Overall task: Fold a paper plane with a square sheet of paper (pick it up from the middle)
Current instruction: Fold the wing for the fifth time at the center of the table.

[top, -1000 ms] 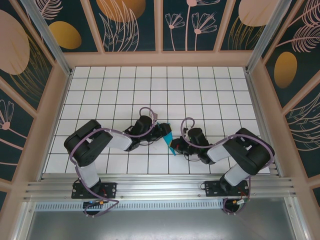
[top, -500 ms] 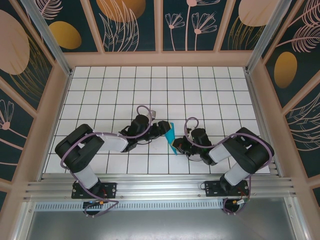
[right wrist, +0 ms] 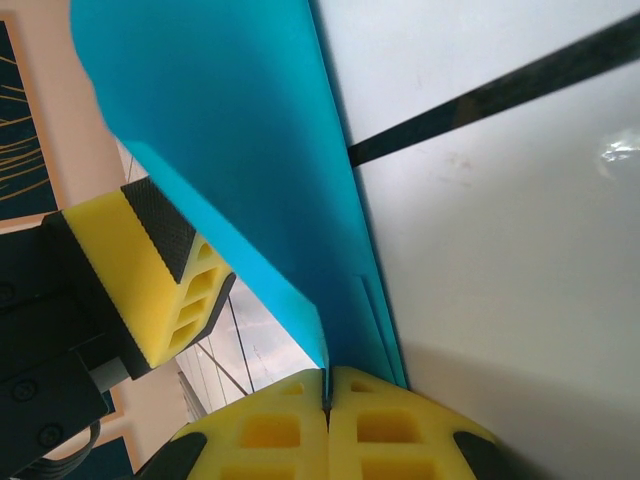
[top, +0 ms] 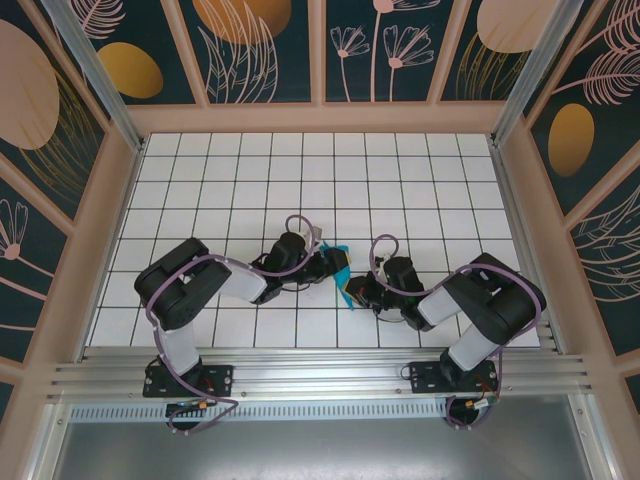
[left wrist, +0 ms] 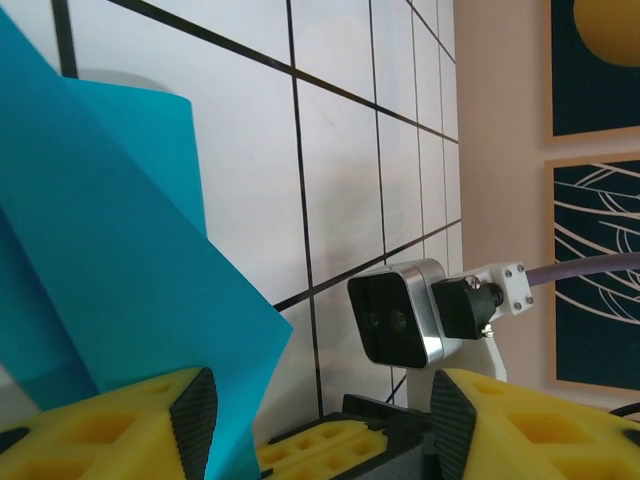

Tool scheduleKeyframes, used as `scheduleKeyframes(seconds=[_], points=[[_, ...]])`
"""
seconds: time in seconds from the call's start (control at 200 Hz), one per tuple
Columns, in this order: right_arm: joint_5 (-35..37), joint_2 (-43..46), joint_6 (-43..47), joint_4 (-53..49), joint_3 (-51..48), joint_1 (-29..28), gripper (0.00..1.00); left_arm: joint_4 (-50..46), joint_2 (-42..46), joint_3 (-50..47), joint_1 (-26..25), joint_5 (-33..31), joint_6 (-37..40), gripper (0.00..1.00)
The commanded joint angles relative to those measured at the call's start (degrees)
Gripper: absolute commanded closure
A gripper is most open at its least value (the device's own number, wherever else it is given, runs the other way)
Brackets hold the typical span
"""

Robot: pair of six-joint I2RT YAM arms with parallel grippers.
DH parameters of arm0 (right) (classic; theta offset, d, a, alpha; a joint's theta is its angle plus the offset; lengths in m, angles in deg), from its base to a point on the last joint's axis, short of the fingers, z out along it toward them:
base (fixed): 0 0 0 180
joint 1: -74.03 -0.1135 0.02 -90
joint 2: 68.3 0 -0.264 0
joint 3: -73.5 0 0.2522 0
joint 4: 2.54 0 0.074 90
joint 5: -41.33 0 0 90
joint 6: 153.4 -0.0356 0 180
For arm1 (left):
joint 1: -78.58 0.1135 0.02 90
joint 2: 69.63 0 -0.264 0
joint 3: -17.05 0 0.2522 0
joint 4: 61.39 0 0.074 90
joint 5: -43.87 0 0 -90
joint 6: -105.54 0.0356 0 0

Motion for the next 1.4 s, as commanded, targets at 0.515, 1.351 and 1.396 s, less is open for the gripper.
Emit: scheduleKeyframes(seconds=[0.515,1.351,1.396], points=[[-0.4,-0.6,0.4,-0.3,-1.1,0.7,0.98,2.8,-4.8,3.5,-0.3,0.6,1.4,0.38],[-2.8,12.4,10.2,-21.5,1.0,0.6,0.88,-5.0,-7.6,5.2,-0.3,0.5,3.4,0.39],[-3.3,11.7,10.3,-21.5,1.0,0.6,0.9,-5.0,-7.6,5.3,-0.4,0.7,3.4,0.39]])
